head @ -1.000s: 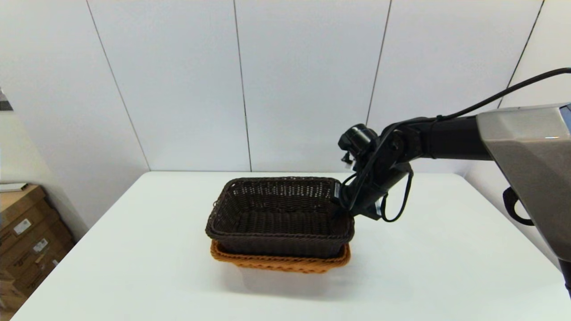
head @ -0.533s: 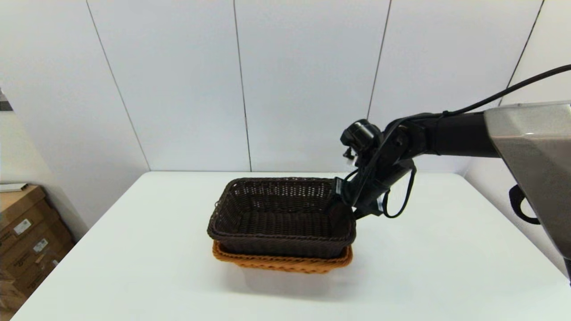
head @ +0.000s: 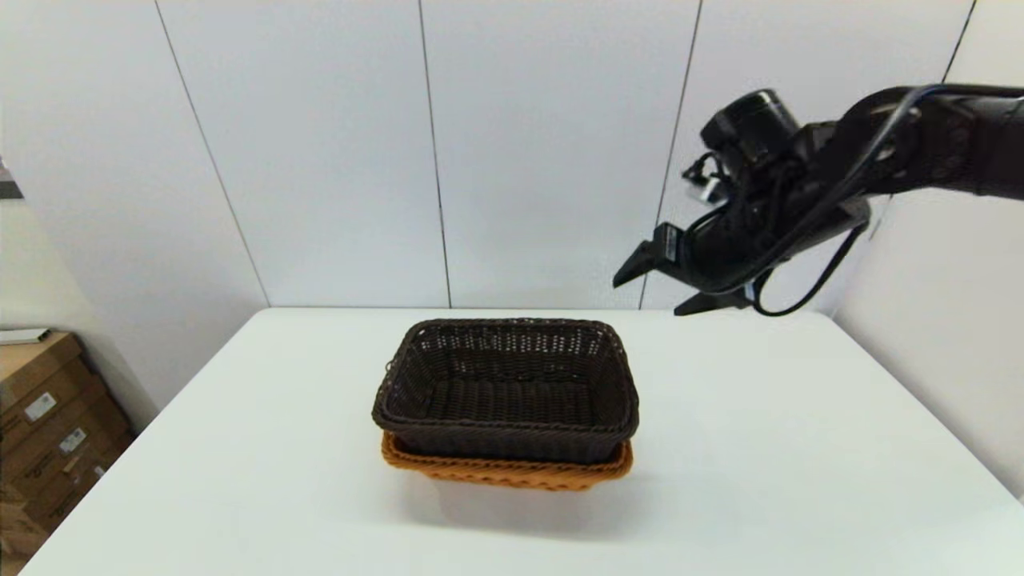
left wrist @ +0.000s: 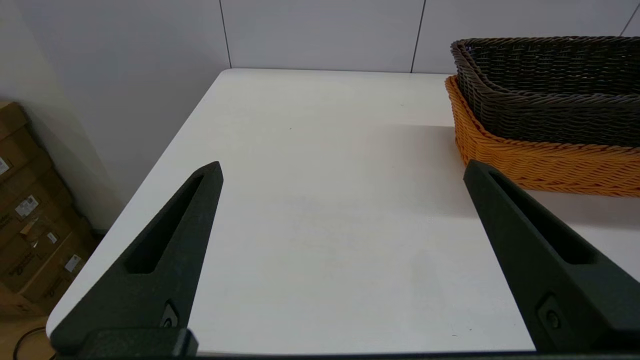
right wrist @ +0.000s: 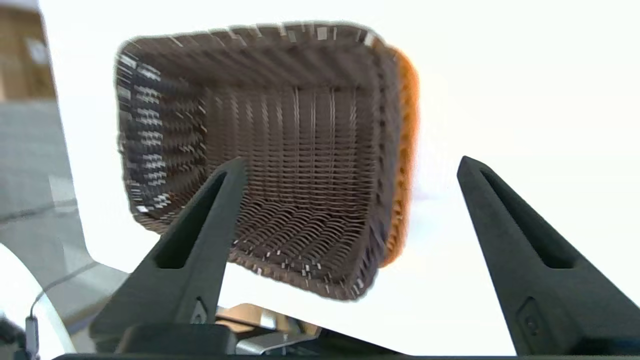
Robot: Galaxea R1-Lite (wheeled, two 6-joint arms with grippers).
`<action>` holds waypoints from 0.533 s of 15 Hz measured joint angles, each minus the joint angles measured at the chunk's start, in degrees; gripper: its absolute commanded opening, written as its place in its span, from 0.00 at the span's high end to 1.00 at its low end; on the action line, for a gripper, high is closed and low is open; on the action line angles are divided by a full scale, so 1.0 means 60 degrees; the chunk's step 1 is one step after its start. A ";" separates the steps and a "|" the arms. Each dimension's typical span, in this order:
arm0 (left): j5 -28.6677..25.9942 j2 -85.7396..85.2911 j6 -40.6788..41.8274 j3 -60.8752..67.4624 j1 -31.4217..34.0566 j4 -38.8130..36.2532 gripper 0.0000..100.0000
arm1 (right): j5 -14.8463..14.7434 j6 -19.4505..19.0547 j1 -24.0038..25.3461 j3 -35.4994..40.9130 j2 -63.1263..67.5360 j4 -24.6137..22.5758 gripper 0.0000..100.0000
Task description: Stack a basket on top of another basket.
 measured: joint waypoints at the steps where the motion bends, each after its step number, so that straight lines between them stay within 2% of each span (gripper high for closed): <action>1: -0.0008 0.0000 0.0000 0.0000 0.0000 -0.0004 0.00 | -0.0291 -0.0203 -0.0134 -0.0004 -0.0400 0.0037 0.00; 3: 0.0000 0.0000 0.0000 0.0000 0.0000 -0.0004 0.00 | -0.1107 -0.0766 -0.0335 -0.0012 -0.1264 0.0165 0.00; 8: -0.0004 0.0000 0.0000 0.0000 0.0004 0.0000 0.00 | -0.3096 -0.2265 -0.0441 0.0232 -0.3690 0.1152 0.00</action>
